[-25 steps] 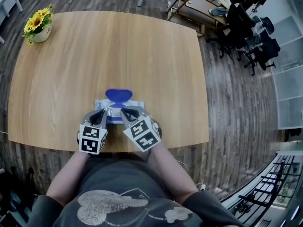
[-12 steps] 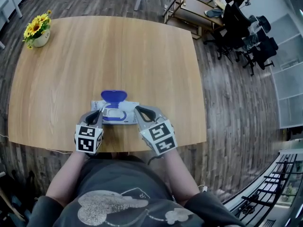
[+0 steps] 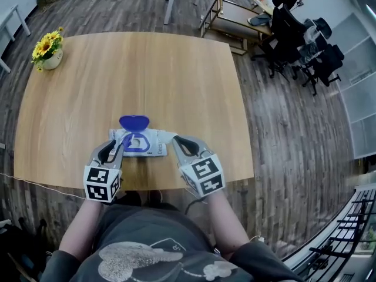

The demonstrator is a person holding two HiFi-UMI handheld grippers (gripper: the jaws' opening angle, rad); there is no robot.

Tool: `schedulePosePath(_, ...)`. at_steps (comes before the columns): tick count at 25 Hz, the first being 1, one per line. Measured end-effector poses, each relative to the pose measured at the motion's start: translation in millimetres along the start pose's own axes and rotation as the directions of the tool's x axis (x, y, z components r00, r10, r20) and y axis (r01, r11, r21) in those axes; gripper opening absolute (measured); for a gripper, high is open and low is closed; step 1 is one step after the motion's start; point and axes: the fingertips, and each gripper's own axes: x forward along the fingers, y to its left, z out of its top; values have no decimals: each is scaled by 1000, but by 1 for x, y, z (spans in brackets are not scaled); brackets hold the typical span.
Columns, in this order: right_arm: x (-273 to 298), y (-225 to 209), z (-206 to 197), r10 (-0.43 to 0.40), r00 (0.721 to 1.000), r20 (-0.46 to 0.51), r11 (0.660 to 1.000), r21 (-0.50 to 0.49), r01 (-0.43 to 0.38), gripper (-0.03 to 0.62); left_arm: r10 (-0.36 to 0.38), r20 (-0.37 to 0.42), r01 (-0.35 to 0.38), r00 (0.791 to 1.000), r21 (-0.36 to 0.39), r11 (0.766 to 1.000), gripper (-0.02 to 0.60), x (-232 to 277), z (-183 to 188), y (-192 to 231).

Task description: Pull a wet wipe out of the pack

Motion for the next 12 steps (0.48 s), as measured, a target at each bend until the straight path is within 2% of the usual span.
schedulePosePath(6, -15, -9, 5, 14, 997, 79, 1000, 11, -15, 0, 52, 144, -47, 988, -39, 998, 78, -37, 40, -24)
schedulePosePath(12, -26, -9, 10, 39, 992, 121, 999, 32, -43, 0, 90, 215, -76, 972, -73, 994, 21, -62, 58, -40)
